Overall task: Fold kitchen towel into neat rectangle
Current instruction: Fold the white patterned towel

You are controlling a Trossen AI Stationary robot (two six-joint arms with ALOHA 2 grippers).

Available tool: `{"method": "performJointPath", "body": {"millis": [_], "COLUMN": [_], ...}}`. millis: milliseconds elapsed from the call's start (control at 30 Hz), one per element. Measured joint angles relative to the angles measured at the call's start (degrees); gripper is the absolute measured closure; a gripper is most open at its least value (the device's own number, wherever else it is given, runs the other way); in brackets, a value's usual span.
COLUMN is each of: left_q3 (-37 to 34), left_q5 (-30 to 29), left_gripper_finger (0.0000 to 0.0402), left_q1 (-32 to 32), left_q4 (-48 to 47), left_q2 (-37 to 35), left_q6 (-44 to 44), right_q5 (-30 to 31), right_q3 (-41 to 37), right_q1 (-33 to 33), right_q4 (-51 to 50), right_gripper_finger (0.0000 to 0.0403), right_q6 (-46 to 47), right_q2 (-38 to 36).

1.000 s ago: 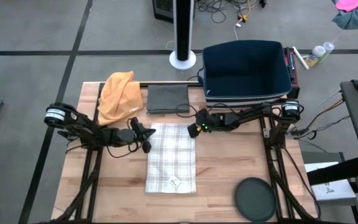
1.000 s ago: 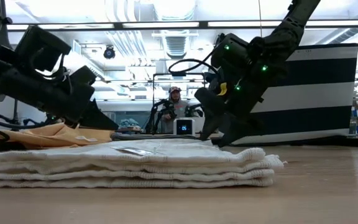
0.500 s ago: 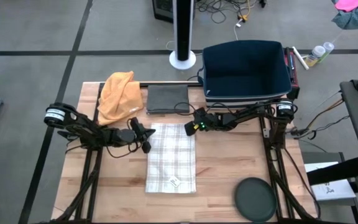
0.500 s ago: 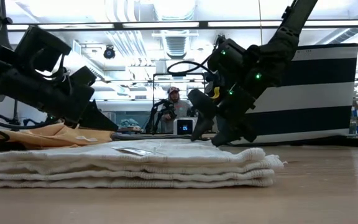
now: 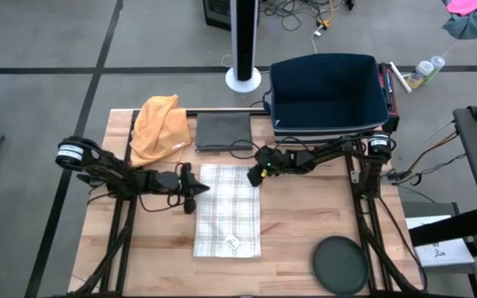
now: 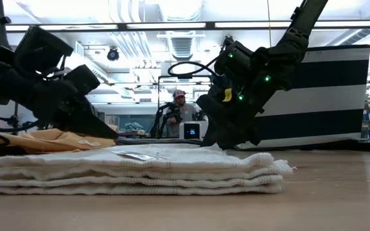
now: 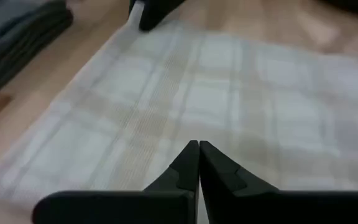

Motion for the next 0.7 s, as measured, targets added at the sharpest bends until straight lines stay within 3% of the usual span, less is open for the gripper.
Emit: {"method": "performJointPath", "body": {"millis": [200,333,567,700], "left_q3": [0.9,0.7,-0.1,-0.2], "left_q5": [0.5,6.5,8.4,7.9], "left_gripper_finger": [0.0360,0.0313,0.0221,0.0177], "left_q1": [3.4,6.6,17.2,20.3], "left_q4": [-14.4,-17.6,-31.3,-32.3], "left_q2": [-6.2,-11.8,-19.5,-20.5], "left_q6": [-4.2,-5.4,-13.7,-20.5], "right_q5": [-0.4,-1.0,0.9,1.2], "right_q3": [-0.2,-0.3,-0.2,-0.2], "right_q1": [0.0,0.5,2.0,2.3], "right_q4": [2.4,4.6,7.1,7.0], "right_gripper_finger": [0.0342,0.0392,0.0394,0.0398], "right_q6": [-5.6,-11.3,-19.5,-20.3], "right_q2": [0.1,-0.6,-2.9,-3.1]}}
